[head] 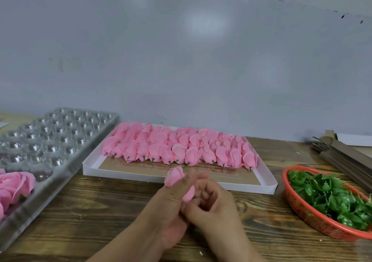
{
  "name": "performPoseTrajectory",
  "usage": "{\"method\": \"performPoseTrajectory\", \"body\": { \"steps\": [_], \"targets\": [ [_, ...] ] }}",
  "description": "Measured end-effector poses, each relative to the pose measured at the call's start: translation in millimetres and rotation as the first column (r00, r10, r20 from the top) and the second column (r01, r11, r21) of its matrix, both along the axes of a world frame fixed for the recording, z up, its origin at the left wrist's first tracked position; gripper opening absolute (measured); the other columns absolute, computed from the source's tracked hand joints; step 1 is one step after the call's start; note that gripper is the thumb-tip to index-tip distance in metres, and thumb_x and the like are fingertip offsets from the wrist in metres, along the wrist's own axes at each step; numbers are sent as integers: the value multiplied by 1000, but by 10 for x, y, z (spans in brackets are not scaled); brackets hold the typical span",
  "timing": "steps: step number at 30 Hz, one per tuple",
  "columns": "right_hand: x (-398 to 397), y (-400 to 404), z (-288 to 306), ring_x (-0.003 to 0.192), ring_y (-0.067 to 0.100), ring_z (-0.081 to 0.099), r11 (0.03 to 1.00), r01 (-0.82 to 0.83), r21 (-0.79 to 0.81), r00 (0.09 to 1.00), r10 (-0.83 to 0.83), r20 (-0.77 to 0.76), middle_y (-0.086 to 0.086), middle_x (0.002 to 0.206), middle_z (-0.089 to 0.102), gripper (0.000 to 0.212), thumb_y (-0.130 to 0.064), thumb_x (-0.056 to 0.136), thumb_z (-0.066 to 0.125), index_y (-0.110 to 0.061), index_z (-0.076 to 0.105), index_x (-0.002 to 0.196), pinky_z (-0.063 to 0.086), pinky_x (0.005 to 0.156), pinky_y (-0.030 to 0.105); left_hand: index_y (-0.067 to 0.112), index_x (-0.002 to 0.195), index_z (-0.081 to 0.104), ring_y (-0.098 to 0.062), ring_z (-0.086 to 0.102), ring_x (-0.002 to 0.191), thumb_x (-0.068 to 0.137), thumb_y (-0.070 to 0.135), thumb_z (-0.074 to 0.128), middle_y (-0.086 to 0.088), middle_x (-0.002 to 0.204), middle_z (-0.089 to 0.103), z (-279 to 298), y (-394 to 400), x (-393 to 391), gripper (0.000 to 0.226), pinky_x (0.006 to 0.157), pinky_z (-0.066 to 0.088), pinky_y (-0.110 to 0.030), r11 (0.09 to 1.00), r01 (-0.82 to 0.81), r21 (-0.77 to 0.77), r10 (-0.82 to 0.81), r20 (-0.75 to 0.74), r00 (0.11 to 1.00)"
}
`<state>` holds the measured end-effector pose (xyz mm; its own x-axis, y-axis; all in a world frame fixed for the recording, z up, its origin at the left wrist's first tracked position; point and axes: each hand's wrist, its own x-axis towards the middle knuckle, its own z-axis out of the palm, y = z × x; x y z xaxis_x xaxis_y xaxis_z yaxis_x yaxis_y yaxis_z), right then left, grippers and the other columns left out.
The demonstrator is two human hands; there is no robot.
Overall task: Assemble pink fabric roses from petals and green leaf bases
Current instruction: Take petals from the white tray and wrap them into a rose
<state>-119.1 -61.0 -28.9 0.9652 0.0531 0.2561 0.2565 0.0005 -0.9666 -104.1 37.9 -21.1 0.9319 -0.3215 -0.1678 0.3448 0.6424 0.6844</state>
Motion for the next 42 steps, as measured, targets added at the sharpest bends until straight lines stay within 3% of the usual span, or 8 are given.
{"method": "performPoseTrajectory", "body": {
  "steps": [5, 12, 17, 22, 28, 32, 36, 42],
  "targets": [
    [-27, 2, -39, 46, 1, 46, 900, 292, -324, 919, -170, 355, -4, 55, 53, 10, -22, 68, 75, -26, 66, 70, 37, 47, 17, 0, 75, 76, -23, 71, 68, 56, 28, 74, -16, 78, 70, 6, -33, -39, 34, 57, 58, -30, 999, 7, -36, -7, -19, 1000],
    [-18, -52, 79, 38, 13, 35, 999, -31, -9, 999, 31, -24, 12, 48, 45, 43, -23, 60, 71, 13, 47, 57, 30, 40, 20, 10, 69, 77, -24, 62, 74, 57, 37, 85, -14, 91, 65, 13, 71, -49, 31, 62, 48, -33, 988, 141, 55, -148, 136, 980],
    [-13, -43, 74, 35, 14, 39, 967, -211, 142, 954, 235, -185, 12, 48, 53, 17, -19, 66, 68, -5, 62, 58, 32, 37, 20, 2, 98, 74, -19, 42, 41, 45, 49, 90, -19, 83, 61, 7, 105, -26, 72, 39, 40, -26, 978, 158, 138, -178, 150, 973],
    [-11, -38, 13, 48, 6, 44, 995, 5, -99, 998, 2, 71, -2, 52, 52, 7, -11, 61, 70, -14, 66, 66, 38, 46, 19, 1, 74, 75, -28, 70, 73, 57, 30, 70, -20, 85, 70, -2, 19, -15, 34, 66, 60, -35, 1000, 23, 12, -24, 81, 996],
    [-28, 22, -46, 48, 4, 40, 966, 185, -182, 960, -138, 243, -3, 50, 46, 25, -23, 66, 70, 1, 64, 70, 36, 48, 23, 6, 64, 77, -22, 72, 70, 62, 31, 69, -14, 78, 72, -67, -33, -5, 27, 60, 58, -29, 1000, 11, -15, -11, 58, 998],
    [-20, 8, -16, 43, 12, 35, 997, 75, -32, 995, -73, 62, 3, 44, 43, 27, -19, 65, 69, 1, 53, 56, 30, 43, 22, 9, 66, 77, -21, 71, 72, 58, 31, 74, -11, 84, 73, -84, 6, 16, 24, 79, 52, -36, 997, 69, 28, -71, 78, 994],
    [-26, -19, 61, 33, 13, 39, 985, -102, 136, 982, 121, -143, 9, 43, 52, 18, -18, 62, 71, -6, 60, 54, 30, 38, 20, 8, 96, 76, -18, 49, 41, 50, 44, 90, -12, 76, 58, -91, 84, 35, 60, 40, 36, -25, 973, 168, 155, -191, 142, 971],
    [-10, -72, 104, 35, 12, 38, 934, -220, 280, 911, 300, -283, 5, 44, 49, 36, -29, 54, 74, 0, 57, 69, 32, 37, 20, 12, 108, 72, -25, 57, 48, 45, 46, 92, -11, 54, 56, -19, 172, 48, 74, 52, 42, -31, 938, 267, 223, -318, 236, 918]
  ]
}}
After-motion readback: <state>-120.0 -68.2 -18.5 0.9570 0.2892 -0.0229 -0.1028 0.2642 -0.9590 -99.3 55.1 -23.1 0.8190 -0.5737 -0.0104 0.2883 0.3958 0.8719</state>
